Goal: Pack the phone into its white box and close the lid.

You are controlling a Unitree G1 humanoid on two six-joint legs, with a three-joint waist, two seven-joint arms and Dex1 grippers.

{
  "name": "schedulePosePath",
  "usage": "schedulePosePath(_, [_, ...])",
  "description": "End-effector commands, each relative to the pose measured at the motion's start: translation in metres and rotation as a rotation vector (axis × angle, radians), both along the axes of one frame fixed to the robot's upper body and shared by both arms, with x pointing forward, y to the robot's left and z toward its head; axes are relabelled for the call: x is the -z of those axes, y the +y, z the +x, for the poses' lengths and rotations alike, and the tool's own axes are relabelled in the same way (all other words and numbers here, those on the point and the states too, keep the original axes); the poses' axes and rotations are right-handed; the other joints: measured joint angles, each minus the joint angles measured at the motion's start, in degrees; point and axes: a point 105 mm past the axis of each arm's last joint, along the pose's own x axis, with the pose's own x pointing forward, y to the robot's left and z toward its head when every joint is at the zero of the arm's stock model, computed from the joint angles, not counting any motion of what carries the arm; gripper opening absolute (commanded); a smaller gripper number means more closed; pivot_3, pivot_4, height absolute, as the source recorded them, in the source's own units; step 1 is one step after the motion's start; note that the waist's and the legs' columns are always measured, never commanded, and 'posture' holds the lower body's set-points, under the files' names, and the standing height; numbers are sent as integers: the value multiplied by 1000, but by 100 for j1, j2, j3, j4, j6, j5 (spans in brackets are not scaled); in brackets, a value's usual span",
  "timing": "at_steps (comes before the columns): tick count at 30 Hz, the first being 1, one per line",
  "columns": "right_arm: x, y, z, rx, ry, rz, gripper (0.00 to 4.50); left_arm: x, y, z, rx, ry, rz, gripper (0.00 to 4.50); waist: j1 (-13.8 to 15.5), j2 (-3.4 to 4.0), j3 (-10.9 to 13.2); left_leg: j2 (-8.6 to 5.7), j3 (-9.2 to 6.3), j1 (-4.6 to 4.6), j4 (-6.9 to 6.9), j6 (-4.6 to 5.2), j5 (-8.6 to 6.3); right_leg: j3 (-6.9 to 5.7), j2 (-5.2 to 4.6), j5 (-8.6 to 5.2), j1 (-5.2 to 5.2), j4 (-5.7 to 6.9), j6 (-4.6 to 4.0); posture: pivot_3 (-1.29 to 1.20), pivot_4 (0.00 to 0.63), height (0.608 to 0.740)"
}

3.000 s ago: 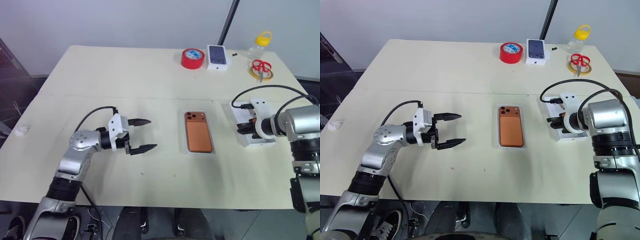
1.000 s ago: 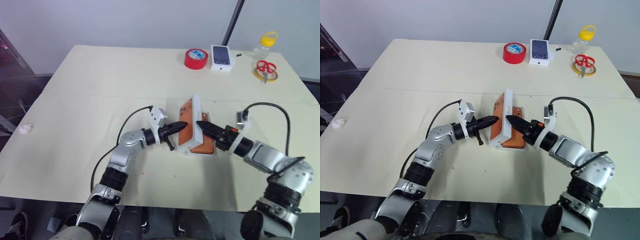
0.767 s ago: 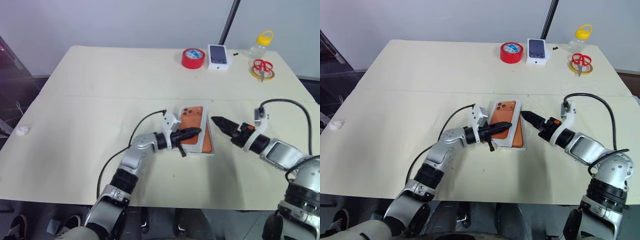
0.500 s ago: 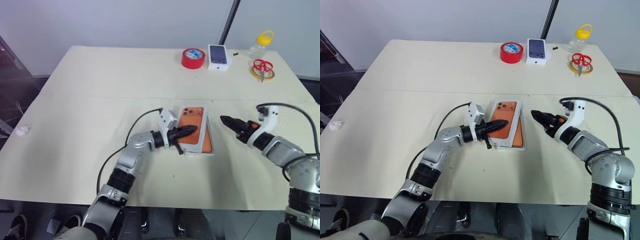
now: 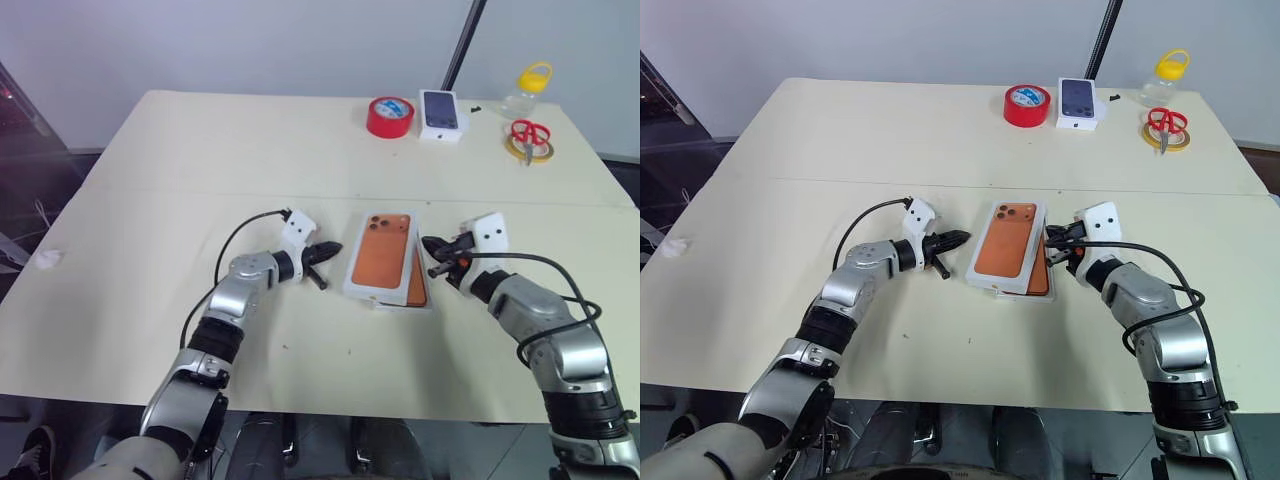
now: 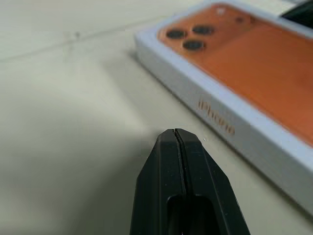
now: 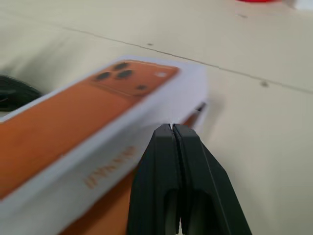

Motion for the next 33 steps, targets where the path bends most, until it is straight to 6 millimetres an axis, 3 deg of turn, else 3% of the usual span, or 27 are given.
schedulePosePath(1, [-12, -2, 0, -10, -71, -49, 51, -4, -24, -8, 80, -11, -21, 0, 20, 0, 0, -1, 0, 0, 0, 0, 0, 0, -2, 0, 0, 0, 0, 0, 150, 723])
schedulePosePath(16, [-4, -3, -10, -28, -47, -86, 51, -19, -56, -23, 176, -23, -78, 0, 95, 0, 0, -2, 1, 0, 4, 0, 0, 0, -4, 0, 1, 0, 0, 0, 150, 723])
schedulePosePath(33, [-3, -5, -29, -66, -24, -126, 51, -18, -59, -37, 239, -8, -50, 0, 99, 0, 0, -2, 1, 0, 5, 0, 0, 0, -3, 0, 1, 1, 0, 0, 150, 723])
